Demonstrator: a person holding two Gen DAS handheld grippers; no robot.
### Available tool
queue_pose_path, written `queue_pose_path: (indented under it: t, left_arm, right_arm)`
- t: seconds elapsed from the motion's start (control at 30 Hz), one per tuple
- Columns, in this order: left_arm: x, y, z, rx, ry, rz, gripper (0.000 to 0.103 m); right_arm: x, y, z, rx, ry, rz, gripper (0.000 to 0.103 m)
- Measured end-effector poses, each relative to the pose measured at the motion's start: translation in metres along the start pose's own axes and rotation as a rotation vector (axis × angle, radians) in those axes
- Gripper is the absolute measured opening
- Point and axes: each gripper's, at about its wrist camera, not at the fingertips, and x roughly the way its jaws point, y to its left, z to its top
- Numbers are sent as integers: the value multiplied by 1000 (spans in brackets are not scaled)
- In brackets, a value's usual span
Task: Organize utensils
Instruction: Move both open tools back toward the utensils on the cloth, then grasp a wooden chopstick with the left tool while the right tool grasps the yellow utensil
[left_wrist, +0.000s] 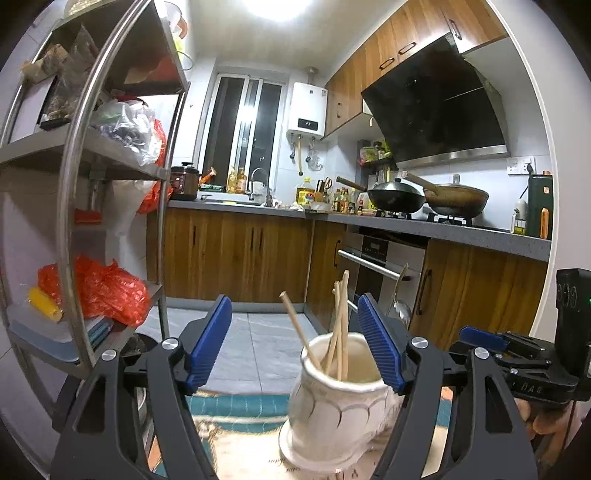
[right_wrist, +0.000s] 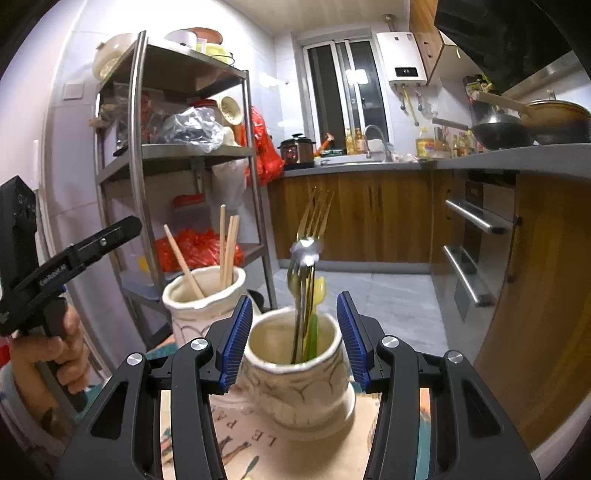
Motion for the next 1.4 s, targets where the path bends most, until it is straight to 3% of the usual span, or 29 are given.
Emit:
queue_pose_path:
  t: [0.2, 0.5, 0.67, 1.03, 1.23, 1.4]
  left_arm:
    - [-18, 3, -21, 0, 89, -1, 63]
    - [-12, -3, -84, 26, 416, -31, 54]
    - [-9, -13, -112, 56, 552, -81, 51]
    - [-3, -41, -144, 166, 689, -139, 49]
    - [-3, -45, -149, 198, 710, -129, 31]
    - [-4, -42, -146, 199, 722, -137, 14]
  right_arm:
    - [-9, 10, -19, -5, 82, -8, 49]
    - [-6, 29, -74, 5, 380, 17, 49]
    - [-9, 37, -94, 11, 456, 31, 49]
    - [-5, 50, -113, 7, 564, 34, 50]
    - [5, 66, -110, -81, 613, 11, 49]
    - [11, 74, -106, -161, 675, 74, 22]
